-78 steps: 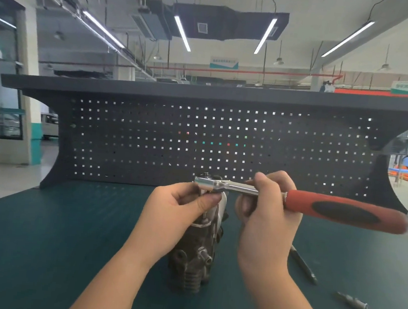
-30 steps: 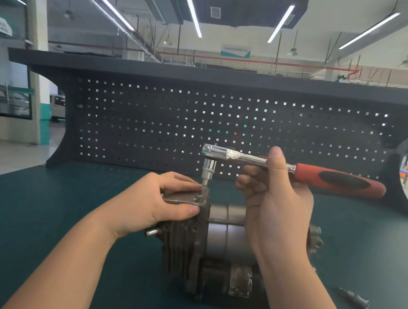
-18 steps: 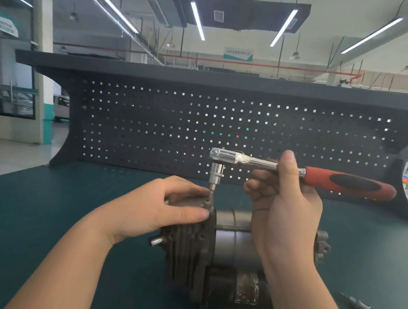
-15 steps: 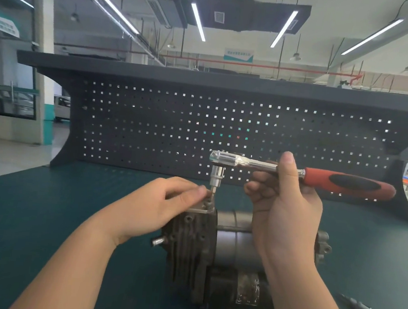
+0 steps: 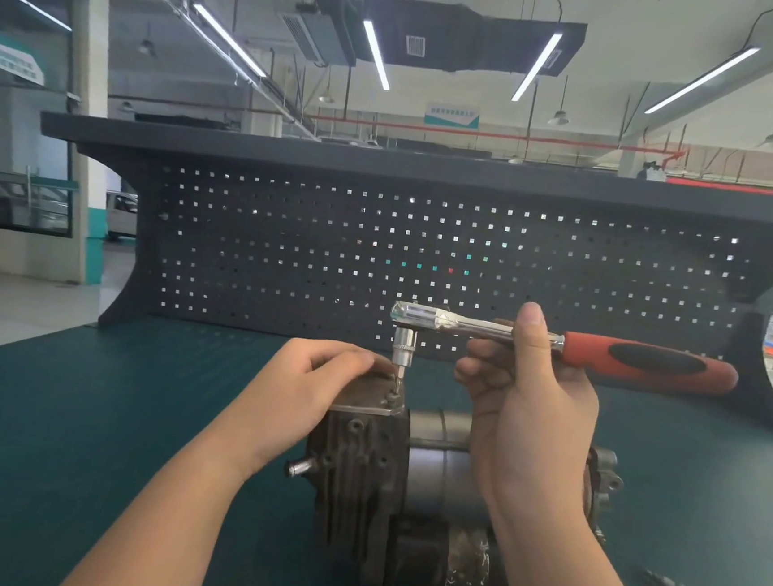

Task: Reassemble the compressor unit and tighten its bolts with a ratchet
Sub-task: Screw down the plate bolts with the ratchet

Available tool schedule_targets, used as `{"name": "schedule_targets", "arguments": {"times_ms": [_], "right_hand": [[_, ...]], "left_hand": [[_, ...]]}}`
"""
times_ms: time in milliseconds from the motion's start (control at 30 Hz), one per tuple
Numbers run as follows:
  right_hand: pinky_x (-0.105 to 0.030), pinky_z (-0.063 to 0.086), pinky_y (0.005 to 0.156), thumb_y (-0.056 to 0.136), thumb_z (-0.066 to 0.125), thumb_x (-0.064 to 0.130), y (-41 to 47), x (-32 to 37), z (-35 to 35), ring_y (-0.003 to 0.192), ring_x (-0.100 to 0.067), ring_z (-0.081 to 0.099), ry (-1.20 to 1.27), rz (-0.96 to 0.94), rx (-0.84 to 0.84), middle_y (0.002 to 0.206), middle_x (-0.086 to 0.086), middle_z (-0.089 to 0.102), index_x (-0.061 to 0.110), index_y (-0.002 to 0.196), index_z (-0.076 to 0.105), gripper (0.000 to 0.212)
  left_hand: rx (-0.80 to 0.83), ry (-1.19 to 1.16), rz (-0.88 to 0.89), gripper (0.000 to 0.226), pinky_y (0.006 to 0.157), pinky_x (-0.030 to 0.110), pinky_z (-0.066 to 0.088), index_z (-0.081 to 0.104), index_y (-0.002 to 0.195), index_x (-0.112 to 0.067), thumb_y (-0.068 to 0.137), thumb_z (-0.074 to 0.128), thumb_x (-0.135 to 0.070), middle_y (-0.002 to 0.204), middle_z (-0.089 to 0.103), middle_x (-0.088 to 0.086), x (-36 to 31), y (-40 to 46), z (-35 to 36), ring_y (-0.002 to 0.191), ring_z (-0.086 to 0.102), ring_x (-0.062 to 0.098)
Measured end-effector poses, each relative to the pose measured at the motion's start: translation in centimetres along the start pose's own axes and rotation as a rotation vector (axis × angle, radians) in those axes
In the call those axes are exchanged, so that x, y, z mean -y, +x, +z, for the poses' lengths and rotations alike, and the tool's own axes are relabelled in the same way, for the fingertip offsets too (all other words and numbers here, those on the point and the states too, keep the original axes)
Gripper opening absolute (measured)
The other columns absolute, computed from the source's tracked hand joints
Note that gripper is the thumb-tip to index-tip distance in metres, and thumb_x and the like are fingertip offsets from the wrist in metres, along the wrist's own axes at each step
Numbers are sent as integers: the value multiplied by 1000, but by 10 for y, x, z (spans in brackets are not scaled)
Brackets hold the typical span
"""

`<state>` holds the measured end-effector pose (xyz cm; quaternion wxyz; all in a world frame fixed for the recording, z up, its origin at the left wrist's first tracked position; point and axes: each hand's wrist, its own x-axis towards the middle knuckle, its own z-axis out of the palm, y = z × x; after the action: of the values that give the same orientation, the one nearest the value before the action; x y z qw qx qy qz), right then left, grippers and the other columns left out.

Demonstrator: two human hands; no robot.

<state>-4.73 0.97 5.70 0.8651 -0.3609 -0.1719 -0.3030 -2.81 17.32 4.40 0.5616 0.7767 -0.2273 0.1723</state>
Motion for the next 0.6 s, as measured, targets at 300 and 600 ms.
{"name": "schedule_targets", "arguments": {"times_ms": [300, 600], "right_hand": [[-24, 51, 49, 92, 63, 25, 0, 1, 0, 45, -16, 60, -40, 67, 4, 58, -6, 64, 9, 82, 58, 19], [-19, 46, 49, 87, 63, 37, -15, 13, 6, 43, -12, 56, -398, -274, 179, 53, -3, 62, 25, 66, 59, 25]], "left_hand": [[-109, -48, 73, 32, 93, 35, 50, 78, 97, -25, 86, 53, -42, 96, 76, -13, -9, -2, 5, 98, 69, 5], [-137, -160, 131, 23, 74, 21, 57, 78, 88, -34, 66, 80, -41, 84, 77, -4, -18, -5, 21, 81, 73, 10]]}}
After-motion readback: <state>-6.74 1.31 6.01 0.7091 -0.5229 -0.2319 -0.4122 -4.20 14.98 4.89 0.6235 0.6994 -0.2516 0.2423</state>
